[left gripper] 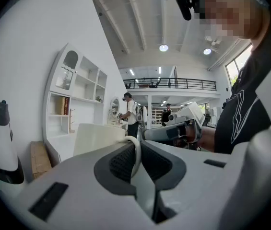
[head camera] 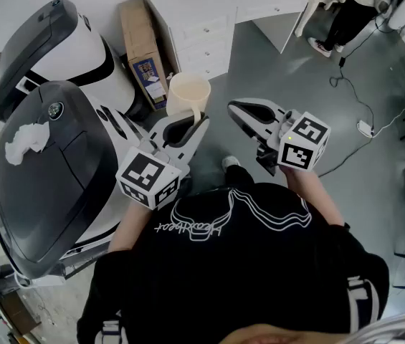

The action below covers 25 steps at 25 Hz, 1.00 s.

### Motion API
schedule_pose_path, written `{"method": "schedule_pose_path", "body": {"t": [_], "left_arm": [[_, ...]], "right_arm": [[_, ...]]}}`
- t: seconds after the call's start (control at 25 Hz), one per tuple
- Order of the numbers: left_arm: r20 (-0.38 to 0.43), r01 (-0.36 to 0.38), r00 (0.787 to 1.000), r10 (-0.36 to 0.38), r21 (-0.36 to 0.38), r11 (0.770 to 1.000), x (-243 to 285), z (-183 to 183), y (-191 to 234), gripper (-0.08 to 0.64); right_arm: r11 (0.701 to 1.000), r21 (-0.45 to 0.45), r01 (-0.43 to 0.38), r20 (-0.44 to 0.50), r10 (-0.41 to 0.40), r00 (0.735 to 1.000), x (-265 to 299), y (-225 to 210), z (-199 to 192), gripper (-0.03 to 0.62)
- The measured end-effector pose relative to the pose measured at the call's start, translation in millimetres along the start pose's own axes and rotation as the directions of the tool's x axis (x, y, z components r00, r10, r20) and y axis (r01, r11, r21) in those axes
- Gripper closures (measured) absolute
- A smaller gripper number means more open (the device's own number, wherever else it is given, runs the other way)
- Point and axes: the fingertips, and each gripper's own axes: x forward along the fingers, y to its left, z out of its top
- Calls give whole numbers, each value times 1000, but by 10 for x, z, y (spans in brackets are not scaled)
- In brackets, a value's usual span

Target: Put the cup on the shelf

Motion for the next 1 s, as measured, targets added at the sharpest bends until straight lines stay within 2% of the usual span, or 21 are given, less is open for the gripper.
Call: {"method": "schedule_pose_path", "body": {"t": [0.52, 1.0], "left_arm": [[-2, 19, 1000, -19, -7, 1000, 91, -50, 85, 526], [-33, 0, 999, -2, -45, 999, 648, -85, 532, 526]], "right_arm": [[999, 20, 32, -13, -31, 999, 23, -123, -92, 586], [999, 46, 6, -17, -5, 1000, 190, -797, 12, 586]]}}
